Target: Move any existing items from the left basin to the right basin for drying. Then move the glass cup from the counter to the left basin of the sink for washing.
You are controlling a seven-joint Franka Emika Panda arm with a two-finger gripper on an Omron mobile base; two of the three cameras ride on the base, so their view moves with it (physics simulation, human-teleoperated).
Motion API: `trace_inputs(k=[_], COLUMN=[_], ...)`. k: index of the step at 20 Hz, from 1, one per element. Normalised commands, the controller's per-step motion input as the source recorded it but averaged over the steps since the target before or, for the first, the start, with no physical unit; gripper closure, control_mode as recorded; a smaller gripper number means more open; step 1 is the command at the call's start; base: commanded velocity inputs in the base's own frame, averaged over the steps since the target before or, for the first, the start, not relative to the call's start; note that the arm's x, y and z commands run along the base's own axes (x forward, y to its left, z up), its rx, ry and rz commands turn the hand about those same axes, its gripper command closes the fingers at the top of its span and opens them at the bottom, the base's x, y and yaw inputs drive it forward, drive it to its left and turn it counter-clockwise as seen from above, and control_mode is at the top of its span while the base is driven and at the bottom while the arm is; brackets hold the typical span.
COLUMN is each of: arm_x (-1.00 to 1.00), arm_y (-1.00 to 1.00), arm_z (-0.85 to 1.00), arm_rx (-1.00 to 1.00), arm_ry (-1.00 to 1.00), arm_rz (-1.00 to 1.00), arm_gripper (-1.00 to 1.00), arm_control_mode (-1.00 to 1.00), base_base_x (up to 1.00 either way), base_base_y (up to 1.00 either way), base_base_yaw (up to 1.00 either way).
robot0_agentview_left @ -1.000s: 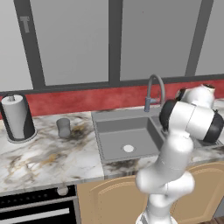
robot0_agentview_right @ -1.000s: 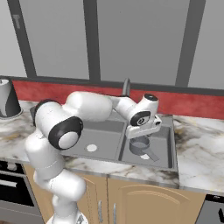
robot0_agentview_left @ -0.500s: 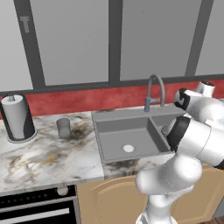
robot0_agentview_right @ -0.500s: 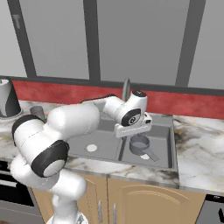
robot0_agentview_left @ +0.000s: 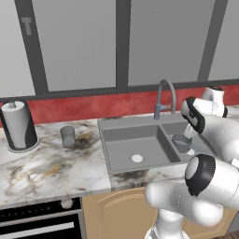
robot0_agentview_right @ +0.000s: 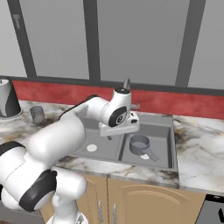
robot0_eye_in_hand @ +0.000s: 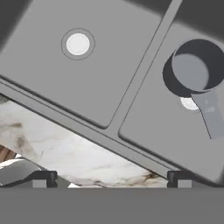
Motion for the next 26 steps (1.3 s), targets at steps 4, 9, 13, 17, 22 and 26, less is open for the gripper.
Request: trace_inputs(k=[4, 9, 13, 17, 22, 26], arm_x=[-0.27, -0.21, -0.1, -0.02, 0.0, 0.0], arm_y=[0.52, 0.57, 0.64, 0.66, 0.73, 0.76], arm_z=[0.17, 0.11, 0.03, 0.05, 0.07, 0.06], arm_rx=[0.0, 0.0, 0.0, 0.0, -0.01, -0.01], arm_ry=[0.05, 0.07, 0.08, 0.07, 0.02, 0.0], arm_rz=[-0.09, -0.09, -0.09, -0.09, -0.1, -0.09], arm_gripper=[-1.0, -1.0, -1.0, -1.0, -1.0, -1.0], arm_control_mode=[-1.0, -1.0, -1.0, -1.0, -1.0, -1.0], base_base_x=[0.0, 0.0, 0.0, 0.0, 0.0, 0.0], base_base_y=[0.0, 0.0, 0.0, 0.0, 0.0, 0.0], base_base_yaw=[0.0, 0.0, 0.0, 0.0, 0.0, 0.0])
